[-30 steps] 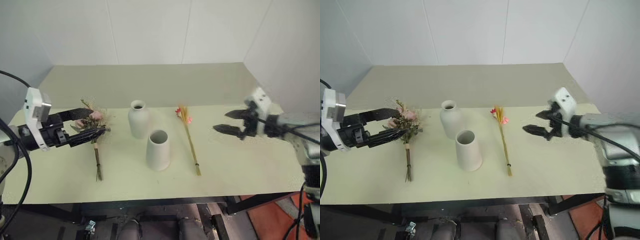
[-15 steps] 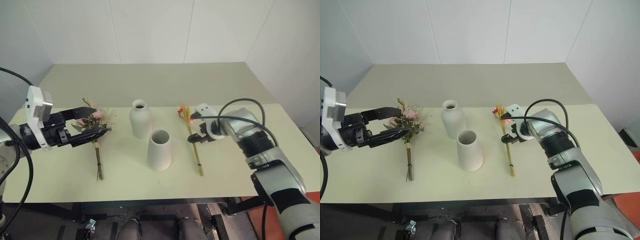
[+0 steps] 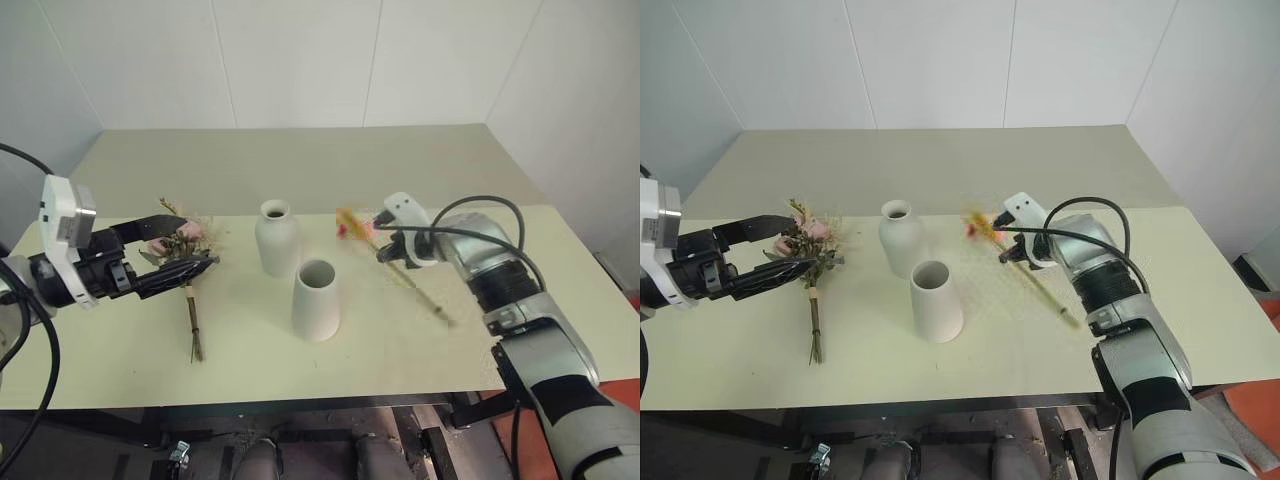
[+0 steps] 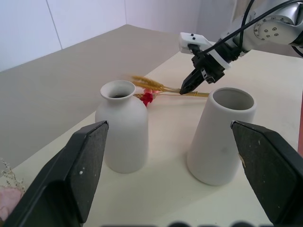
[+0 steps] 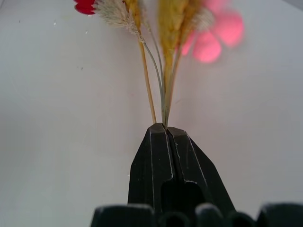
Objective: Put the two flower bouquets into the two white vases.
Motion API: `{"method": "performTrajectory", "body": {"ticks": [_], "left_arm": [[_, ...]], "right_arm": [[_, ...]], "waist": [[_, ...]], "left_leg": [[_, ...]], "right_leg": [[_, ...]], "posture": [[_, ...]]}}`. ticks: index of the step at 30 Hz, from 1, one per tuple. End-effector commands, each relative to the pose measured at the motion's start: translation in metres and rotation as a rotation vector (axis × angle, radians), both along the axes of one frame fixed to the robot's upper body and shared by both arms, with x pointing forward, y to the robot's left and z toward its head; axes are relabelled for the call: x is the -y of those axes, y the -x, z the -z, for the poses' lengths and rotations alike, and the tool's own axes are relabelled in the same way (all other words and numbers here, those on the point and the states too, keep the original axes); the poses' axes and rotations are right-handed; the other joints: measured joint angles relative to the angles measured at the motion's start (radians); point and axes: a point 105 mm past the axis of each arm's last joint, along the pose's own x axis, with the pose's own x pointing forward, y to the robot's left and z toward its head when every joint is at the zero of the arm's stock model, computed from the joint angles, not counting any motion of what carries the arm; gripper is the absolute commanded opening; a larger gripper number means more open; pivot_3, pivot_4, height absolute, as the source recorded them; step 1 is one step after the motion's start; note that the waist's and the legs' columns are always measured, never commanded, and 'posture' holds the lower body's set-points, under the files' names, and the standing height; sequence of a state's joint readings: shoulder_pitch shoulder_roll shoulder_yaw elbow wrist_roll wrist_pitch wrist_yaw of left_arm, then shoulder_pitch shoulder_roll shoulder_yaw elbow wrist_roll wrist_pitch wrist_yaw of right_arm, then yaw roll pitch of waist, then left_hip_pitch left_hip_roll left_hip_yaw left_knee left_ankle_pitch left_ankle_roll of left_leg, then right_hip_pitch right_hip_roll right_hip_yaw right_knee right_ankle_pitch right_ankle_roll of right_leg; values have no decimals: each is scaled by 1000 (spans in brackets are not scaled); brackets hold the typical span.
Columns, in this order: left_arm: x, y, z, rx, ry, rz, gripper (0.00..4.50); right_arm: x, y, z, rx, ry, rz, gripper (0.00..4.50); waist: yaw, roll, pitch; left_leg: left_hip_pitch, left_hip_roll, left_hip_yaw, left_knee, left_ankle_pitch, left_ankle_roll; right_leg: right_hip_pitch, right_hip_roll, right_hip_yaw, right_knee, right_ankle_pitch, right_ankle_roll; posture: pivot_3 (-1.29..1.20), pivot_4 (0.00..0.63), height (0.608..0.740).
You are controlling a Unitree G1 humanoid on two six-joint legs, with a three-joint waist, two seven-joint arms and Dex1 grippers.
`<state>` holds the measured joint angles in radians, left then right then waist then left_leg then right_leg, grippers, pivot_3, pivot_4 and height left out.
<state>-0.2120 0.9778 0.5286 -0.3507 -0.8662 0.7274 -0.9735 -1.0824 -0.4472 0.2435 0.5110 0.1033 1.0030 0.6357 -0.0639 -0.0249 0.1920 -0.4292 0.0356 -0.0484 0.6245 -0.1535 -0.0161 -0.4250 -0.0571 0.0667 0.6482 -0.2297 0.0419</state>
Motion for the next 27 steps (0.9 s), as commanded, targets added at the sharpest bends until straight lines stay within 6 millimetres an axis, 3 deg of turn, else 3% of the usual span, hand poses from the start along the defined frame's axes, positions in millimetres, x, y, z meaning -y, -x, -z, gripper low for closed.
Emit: {"method": "performTrajectory", "body": {"ticks": [1,4,8,13,15,20,24,27], "left_arm": [[0,1,-10,38,-9,15,4500],[-1,-1,-11,36,-13,21,4500],[0,-4,-11,38,-14,36,4500],[1,-7,-12,39,-14,49,4500],[1,-7,-13,40,-14,52,4500],[0,-7,-14,39,-1,41,4500],[-4,-6,-13,31,9,4,4500],[-5,-5,-12,28,13,-6,4500]], "right_arm": [[0,-10,-51,132,-169,71,17],[-4,-16,-87,245,-316,78,17],[-26,-14,-159,510,-556,-14,17],[-67,12,-238,669,-922,-188,17],[-80,23,-255,710,-1005,-258,17],[-113,33,-260,731,-1086,-337,17],[-139,34,-242,720,-1071,-378,17],[-147,34,-233,724,-1074,-392,17]], "waist": [[0,0,0],[-4,0,0],[-9,0,0],[-9,1,0],[-8,1,0],[-6,0,0],[-6,0,0],[-7,0,0]], "left_leg": [[0,0,0,0,0,0],[0,0,0,0,0,0],[0,0,0,-1,0,0],[0,1,0,-2,0,0],[0,1,0,-2,0,0],[0,1,0,-2,0,0],[0,1,-1,-2,0,0],[0,1,-1,-3,0,0]], "right_leg": [[0,0,0,0,0,0],[0,0,0,0,0,0],[0,0,0,0,0,0],[-1,1,0,0,0,0],[-1,1,0,0,0,0],[0,1,0,0,0,-1],[0,1,-1,0,0,-1],[-1,1,0,0,0,-1]], "posture": [[0,150,740],[0,150,740],[0,150,740],[0,150,740],[0,150,740],[0,150,740],[0,150,740],[0,150,740]]}}
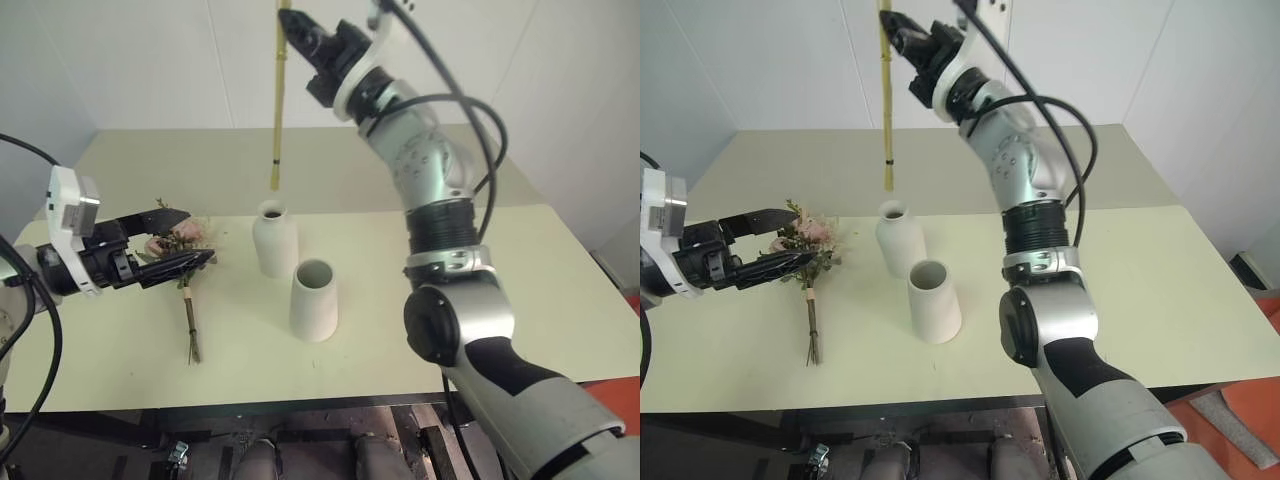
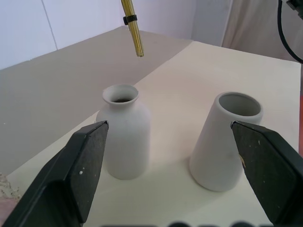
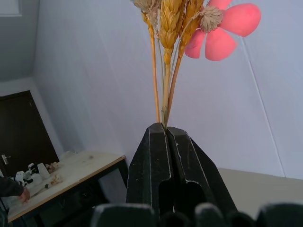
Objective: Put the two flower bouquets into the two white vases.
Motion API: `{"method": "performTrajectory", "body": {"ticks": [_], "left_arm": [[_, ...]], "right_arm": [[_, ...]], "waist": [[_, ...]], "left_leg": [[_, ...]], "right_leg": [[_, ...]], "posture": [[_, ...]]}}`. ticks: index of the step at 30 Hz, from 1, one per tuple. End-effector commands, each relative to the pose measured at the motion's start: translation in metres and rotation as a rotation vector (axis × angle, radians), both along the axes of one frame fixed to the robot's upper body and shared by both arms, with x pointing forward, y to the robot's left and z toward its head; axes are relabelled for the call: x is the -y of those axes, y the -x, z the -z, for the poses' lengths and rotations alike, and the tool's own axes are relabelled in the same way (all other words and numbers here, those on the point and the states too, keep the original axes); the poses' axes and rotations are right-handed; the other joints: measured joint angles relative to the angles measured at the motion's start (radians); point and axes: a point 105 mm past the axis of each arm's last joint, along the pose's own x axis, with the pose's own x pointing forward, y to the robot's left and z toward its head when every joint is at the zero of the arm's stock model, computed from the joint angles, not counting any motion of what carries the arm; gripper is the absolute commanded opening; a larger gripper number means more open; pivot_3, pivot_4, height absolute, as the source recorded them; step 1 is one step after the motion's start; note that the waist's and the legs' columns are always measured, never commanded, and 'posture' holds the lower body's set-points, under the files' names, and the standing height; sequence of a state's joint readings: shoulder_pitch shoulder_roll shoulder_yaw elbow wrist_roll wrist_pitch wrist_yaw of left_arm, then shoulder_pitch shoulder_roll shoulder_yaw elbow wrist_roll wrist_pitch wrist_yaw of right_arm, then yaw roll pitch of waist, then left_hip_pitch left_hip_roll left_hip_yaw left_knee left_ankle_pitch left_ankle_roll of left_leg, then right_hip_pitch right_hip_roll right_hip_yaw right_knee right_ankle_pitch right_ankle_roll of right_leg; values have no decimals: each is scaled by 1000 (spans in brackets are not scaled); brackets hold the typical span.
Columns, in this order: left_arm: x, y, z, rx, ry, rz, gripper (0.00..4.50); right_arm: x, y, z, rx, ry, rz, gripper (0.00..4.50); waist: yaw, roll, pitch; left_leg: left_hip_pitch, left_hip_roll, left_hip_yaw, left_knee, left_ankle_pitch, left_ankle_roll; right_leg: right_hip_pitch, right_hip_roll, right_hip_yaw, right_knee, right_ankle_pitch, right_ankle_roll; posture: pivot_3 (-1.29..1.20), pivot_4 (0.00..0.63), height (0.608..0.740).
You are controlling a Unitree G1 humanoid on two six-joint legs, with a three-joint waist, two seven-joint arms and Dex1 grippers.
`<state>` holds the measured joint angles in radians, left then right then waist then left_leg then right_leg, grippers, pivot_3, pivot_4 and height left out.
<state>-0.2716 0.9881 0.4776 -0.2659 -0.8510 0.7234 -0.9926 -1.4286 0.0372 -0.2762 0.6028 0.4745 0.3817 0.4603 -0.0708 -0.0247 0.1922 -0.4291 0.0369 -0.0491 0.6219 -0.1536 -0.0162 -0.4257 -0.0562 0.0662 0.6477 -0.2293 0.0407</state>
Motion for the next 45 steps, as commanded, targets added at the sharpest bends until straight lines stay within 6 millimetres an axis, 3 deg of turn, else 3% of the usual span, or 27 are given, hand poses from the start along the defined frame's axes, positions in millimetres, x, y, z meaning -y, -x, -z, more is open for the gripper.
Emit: {"method": "performTrajectory", "body": {"ticks": [1,6,18,25,28,32,38,42,45], "left_arm": [[-1,7,-12,54,-7,-7,4500],[-1,12,-11,54,-3,-16,4500],[-2,17,-11,46,-6,-21,4500],[0,16,-10,42,-4,-22,4500],[-1,13,-9,39,1,-42,4500],[-2,6,-3,33,-16,-97,4500],[-5,-10,11,-16,-47,-216,4500],[-16,-28,31,-169,-128,-394,4500],[-21,-38,41,-335,-151,-486,4500]], "right_arm": [[-4,4,-4,71,-24,0,17],[-13,-1,9,96,-27,27,17],[-5,-17,26,99,-41,107,17],[-7,-18,55,139,54,128,17],[-3,-14,61,159,68,115,785],[7,-4,64,220,107,102,2196],[16,30,71,326,268,-82,4387],[29,59,87,318,503,-305,4452],[42,67,97,289,610,-372,4452]], "waist": [[0,0,0],[0,0,0],[-1,0,0],[-1,0,0],[0,0,0],[0,0,0],[2,0,0],[8,0,0],[10,-1,0]], "left_leg": [[0,0,0,0,0,0],[0,0,0,0,0,0],[0,0,0,-1,0,0],[0,0,0,-1,0,0],[0,0,0,-1,0,0],[0,0,0,-1,0,0],[0,0,0,-1,0,0],[1,0,0,0,0,0],[1,0,-1,0,0,0]], "right_leg": [[0,0,0,0,0,0],[0,0,0,0,0,0],[0,0,0,0,0,-1],[0,0,0,0,0,-1],[0,0,0,0,0,-1],[0,0,0,0,0,-1],[0,0,0,0,0,-1],[1,0,0,0,0,0],[1,0,0,1,-3,5]], "posture": [[0,150,740],[0,150,740],[0,150,740],[0,150,740],[0,150,740],[0,150,740],[0,150,740],[0,150,740],[0,150,740]]}}
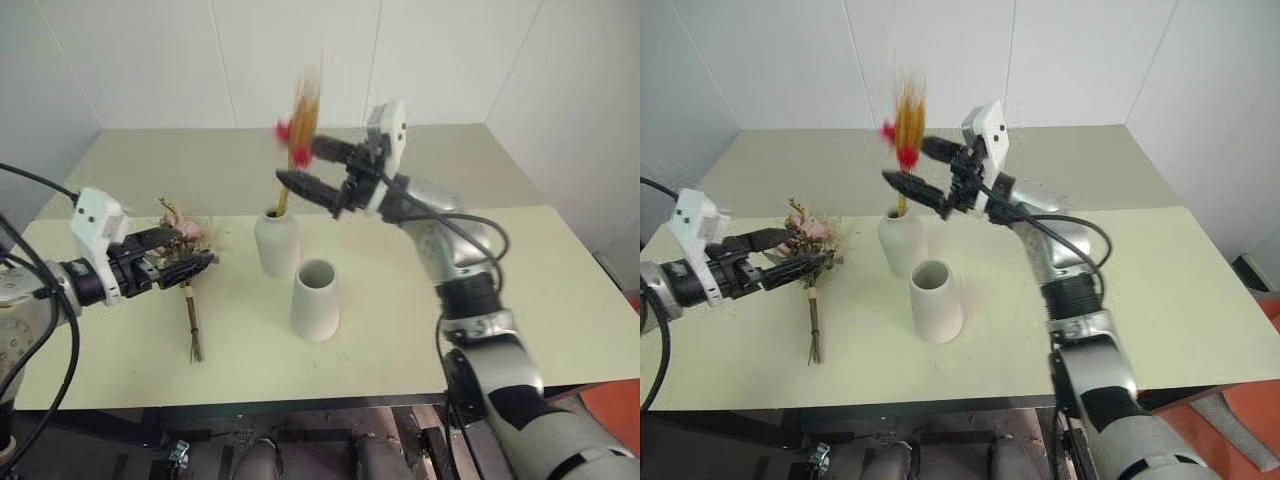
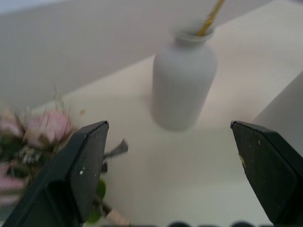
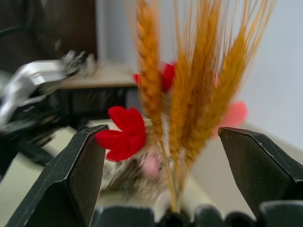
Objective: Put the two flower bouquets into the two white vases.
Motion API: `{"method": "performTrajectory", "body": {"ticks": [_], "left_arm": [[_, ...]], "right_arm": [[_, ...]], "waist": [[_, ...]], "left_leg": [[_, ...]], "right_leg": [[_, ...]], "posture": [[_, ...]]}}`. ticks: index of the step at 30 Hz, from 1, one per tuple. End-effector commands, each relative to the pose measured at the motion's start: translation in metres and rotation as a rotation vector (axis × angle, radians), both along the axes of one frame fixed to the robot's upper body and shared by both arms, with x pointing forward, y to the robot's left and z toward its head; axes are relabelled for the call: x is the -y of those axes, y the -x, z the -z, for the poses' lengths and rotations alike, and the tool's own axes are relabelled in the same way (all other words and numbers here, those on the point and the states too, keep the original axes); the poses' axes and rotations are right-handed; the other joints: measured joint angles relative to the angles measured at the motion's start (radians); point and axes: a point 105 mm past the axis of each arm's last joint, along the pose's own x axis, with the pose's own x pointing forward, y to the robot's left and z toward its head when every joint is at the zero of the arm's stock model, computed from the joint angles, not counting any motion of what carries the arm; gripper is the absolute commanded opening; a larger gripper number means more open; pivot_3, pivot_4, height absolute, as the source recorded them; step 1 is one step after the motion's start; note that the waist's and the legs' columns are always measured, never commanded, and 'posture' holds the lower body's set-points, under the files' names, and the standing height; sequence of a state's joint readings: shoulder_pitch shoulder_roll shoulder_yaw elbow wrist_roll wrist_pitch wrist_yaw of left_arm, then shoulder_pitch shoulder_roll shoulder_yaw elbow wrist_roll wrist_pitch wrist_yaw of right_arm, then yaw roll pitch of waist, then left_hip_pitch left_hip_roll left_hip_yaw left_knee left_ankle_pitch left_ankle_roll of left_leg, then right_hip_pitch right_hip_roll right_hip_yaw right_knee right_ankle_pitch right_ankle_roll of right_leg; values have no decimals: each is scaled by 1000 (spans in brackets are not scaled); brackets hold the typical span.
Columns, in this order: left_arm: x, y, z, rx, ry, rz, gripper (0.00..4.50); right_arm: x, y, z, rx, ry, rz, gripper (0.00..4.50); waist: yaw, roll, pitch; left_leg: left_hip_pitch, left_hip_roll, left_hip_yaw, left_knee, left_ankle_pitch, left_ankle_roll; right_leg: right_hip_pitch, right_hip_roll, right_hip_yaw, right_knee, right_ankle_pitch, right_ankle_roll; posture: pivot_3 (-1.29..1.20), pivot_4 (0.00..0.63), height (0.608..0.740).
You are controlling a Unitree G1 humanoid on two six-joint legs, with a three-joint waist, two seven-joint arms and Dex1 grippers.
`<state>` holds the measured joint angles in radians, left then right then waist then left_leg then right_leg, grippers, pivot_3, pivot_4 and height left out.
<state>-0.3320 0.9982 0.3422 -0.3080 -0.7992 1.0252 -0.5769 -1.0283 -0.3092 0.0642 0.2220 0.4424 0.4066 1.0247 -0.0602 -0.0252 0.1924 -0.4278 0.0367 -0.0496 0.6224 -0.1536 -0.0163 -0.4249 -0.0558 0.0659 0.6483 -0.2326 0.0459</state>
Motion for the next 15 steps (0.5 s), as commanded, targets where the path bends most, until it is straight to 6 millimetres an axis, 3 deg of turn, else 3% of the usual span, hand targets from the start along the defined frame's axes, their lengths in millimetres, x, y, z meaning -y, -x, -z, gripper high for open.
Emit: {"method": "performTrajectory", "body": {"ticks": [1,9,15], "left_arm": [[-7,-10,4,-147,-22,-124,4500],[10,-20,35,-399,-63,-219,4500],[2,-24,43,-433,-83,-290,4500]], "right_arm": [[7,19,1,-6,95,-105,4452],[29,25,10,-27,240,-162,4452],[47,25,8,-18,279,-165,4452]], "waist": [[0,0,0],[-7,-1,0],[-5,-1,0]], "left_leg": [[1,0,0,0,0,0],[1,-1,0,0,0,-1],[1,-1,0,0,-1,-1]], "right_leg": [[1,0,0,0,-1,1],[1,0,1,0,-1,1],[1,0,1,1,-1,1]], "posture": [[0,150,740],[0,150,740],[0,150,740]]}}
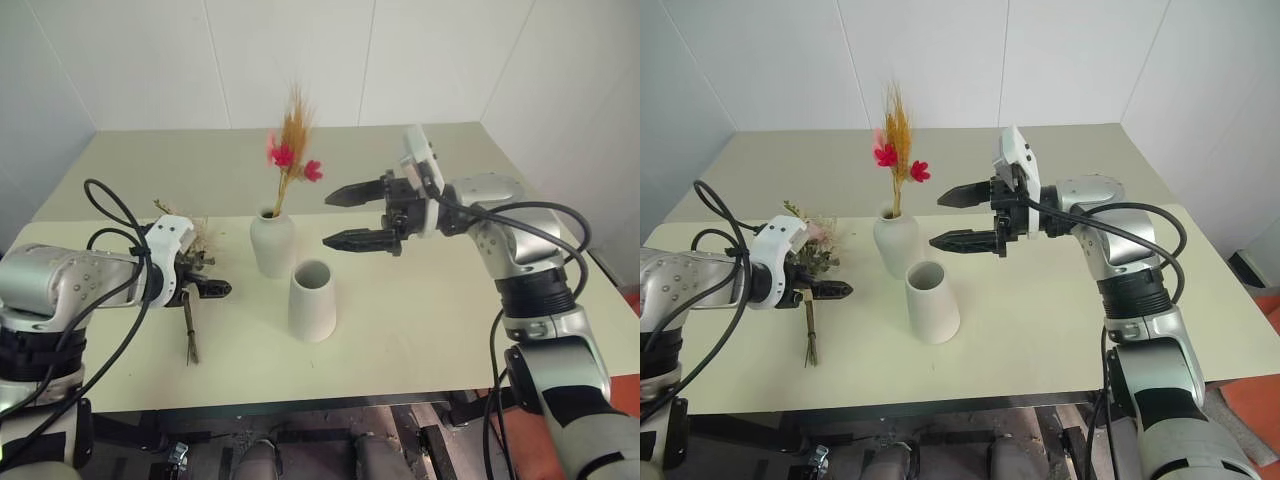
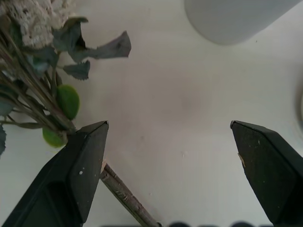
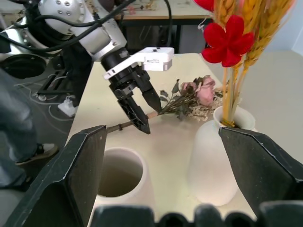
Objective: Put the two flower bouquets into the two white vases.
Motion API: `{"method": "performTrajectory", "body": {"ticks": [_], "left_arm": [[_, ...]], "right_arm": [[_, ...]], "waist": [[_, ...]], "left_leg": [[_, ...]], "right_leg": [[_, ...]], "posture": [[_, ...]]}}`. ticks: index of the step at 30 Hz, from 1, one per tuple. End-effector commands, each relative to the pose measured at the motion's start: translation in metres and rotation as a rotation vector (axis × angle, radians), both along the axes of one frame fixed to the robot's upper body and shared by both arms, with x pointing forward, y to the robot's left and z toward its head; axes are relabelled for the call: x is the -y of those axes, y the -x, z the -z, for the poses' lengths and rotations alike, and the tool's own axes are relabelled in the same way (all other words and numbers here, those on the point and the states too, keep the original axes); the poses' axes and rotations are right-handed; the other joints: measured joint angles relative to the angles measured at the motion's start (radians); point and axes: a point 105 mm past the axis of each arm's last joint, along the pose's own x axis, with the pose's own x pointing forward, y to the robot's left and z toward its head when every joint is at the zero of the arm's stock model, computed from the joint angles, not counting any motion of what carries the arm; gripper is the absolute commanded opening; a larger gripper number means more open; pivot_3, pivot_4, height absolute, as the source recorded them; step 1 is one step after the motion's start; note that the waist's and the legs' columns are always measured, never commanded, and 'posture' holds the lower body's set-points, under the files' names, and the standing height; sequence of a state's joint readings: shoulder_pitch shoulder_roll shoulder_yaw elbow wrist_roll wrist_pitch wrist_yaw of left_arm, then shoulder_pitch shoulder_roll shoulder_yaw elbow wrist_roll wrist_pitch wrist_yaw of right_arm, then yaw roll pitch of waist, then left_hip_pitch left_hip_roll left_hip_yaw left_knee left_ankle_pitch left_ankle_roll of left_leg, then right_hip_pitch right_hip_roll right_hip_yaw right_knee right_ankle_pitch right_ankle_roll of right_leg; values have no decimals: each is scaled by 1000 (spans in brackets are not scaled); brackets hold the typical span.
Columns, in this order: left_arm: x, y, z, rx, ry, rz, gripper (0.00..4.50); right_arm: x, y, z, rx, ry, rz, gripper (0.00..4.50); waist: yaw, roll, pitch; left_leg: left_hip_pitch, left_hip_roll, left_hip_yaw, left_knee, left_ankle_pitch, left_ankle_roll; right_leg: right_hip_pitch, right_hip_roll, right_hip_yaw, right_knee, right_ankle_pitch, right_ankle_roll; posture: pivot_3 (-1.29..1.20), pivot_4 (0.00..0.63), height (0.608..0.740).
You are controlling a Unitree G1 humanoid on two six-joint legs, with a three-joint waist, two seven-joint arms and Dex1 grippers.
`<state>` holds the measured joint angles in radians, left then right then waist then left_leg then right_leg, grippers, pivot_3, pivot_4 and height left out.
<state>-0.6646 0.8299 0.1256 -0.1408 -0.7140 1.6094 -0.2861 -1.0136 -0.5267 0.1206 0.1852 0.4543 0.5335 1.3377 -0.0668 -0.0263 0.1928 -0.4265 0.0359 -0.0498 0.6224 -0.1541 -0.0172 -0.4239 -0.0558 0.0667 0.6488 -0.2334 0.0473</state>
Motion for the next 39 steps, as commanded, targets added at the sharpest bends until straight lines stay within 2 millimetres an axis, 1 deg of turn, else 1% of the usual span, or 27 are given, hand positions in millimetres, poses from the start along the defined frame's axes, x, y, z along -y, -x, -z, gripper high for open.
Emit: {"method": "performTrajectory", "body": {"ticks": [1,5,8,13,16,19,23,26,27,29,30,31,32,33,36,37,39], "left_arm": [[-9,-4,-14,44,-17,-42,4500],[-14,-2,-14,43,-28,-58,4500],[-14,0,-7,23,-25,-65,4500],[-17,-5,7,-13,-12,-124,4500],[-16,-9,11,-30,-2,-142,4500],[-17,-13,17,-50,-21,-176,3927],[-18,-15,20,-56,-22,-196,2681],[-19,-16,17,-41,-20,-205,1839],[-21,-16,15,-32,-25,-212,1442],[-25,-16,6,3,-28,-220,928],[-27,-18,-2,57,-28,-223,523],[-29,-21,-13,142,-25,-223,230],[-29,-24,-26,244,-15,-213,103],[-28,-26,-38,331,-2,-197,104],[-20,-30,-89,721,89,-171,104],[-16,-27,-103,818,132,-152,104],[-9,-21,-124,928,224,-104,104]], "right_arm": [[12,4,-16,63,3,-16,4452],[29,5,-15,73,34,-13,4452],[36,7,-17,75,38,-19,4452],[40,11,-19,83,41,-29,4452],[41,13,-21,85,36,-33,4452],[42,13,-23,89,32,-26,4500],[43,13,-23,90,31,-19,4500],[45,12,-23,84,24,-7,4500],[45,11,-23,82,23,-3,4500],[46,10,-22,76,17,4,4500],[47,10,-22,73,13,8,4500],[47,10,-22,72,10,11,4500],[48,9,-21,71,8,16,4500],[49,9,-21,70,7,19,4500],[51,9,-19,62,3,25,4500],[52,9,-18,60,3,30,4500],[54,8,-16,56,1,42,4500]], "waist": [[2,0,0],[5,0,0],[7,0,0],[7,0,0],[9,-1,0],[12,-1,0],[14,-1,0],[19,-1,0],[20,-1,0],[20,-1,0],[20,-1,0],[20,-1,0],[20,-1,0],[20,-1,0],[25,-1,0],[26,-1,1],[29,-1,1]], "left_leg": [[0,0,0,0,0,0],[0,-1,0,0,0,0],[0,-1,0,0,0,-1],[0,-1,0,0,0,-1],[0,-1,0,1,0,-1],[0,-1,0,1,0,-1],[0,-1,0,1,0,-1],[0,-2,0,1,0,-1],[0,-2,0,1,0,-1],[0,-2,0,1,0,-1],[0,-2,0,1,0,-1],[0,-2,0,1,0,-1],[-1,-2,0,1,0,-1],[-1,-2,0,1,0,-1],[-1,-1,0,1,-1,-3],[-1,-1,0,1,0,-3],[-2,-2,0,2,0,-4]], "right_leg": [[0,0,0,0,0,0],[0,-1,0,-1,0,0],[0,-1,0,-1,0,0],[0,-1,0,0,0,0],[1,-1,0,0,0,0],[0,-1,0,0,1,-1],[1,-1,0,0,2,-3],[1,-1,0,0,2,-3],[1,-1,0,0,2,-3],[1,-1,0,0,2,-3],[1,-1,0,0,2,-3],[0,-1,0,0,2,-3],[0,-1,0,0,2,-3],[0,-1,0,-1,3,-4],[0,-2,0,-1,4,-6],[1,-2,0,-1,4,-6],[1,-2,0,-2,5,-5]], "posture": [[0,150,740],[0,150,740],[0,150,740],[0,150,740],[0,150,740],[0,150,740],[0,150,740],[0,150,740],[0,150,740],[0,150,740],[0,150,740],[0,150,740],[0,150,740],[0,150,740],[0,150,740],[0,150,740],[0,150,740]]}}
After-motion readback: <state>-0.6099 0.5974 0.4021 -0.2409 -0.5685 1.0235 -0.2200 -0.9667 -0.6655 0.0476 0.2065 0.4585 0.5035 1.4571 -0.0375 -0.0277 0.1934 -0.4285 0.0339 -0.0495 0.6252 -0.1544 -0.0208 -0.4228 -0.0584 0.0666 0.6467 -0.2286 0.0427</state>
